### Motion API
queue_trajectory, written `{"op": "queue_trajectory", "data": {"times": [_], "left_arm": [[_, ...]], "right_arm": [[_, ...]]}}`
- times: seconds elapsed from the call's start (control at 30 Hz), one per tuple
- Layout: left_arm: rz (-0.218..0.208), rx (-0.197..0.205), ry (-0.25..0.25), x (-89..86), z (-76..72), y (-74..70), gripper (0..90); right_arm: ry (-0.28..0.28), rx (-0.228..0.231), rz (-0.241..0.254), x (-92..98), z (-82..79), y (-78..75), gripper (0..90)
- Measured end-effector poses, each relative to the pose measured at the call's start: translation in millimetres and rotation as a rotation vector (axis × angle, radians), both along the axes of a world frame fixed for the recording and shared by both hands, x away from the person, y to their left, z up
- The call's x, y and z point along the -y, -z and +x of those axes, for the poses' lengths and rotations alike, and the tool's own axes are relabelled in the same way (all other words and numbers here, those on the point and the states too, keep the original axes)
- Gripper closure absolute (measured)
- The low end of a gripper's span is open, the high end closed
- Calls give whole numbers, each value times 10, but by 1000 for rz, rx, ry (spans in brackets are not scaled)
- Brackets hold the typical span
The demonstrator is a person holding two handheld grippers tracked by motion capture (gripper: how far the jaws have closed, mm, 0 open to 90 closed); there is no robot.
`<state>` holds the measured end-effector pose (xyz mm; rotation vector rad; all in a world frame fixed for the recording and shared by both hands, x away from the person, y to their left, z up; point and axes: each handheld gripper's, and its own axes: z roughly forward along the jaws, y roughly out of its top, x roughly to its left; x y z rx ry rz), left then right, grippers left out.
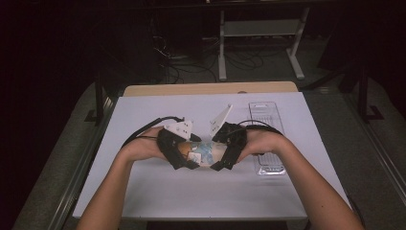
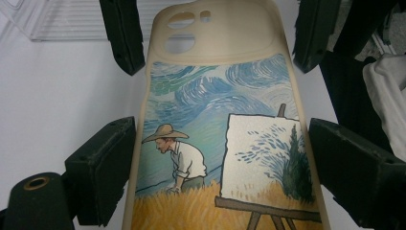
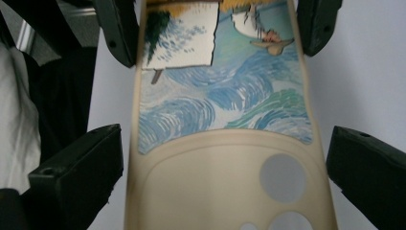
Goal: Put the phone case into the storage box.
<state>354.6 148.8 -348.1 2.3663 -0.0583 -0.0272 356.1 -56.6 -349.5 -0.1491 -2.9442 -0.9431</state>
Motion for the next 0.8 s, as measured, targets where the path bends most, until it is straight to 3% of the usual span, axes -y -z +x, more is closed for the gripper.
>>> {"op": "queue_trajectory", "data": {"times": [0.27, 0.8], "left_arm": [[1, -4, -6, 1, -4, 4, 116], [1, -7, -1, 5, -9, 15, 116]], "right_arm": [[-17, 21, -47, -27, 9, 50, 37], [-42, 26, -59, -39, -6, 40, 89]]}}
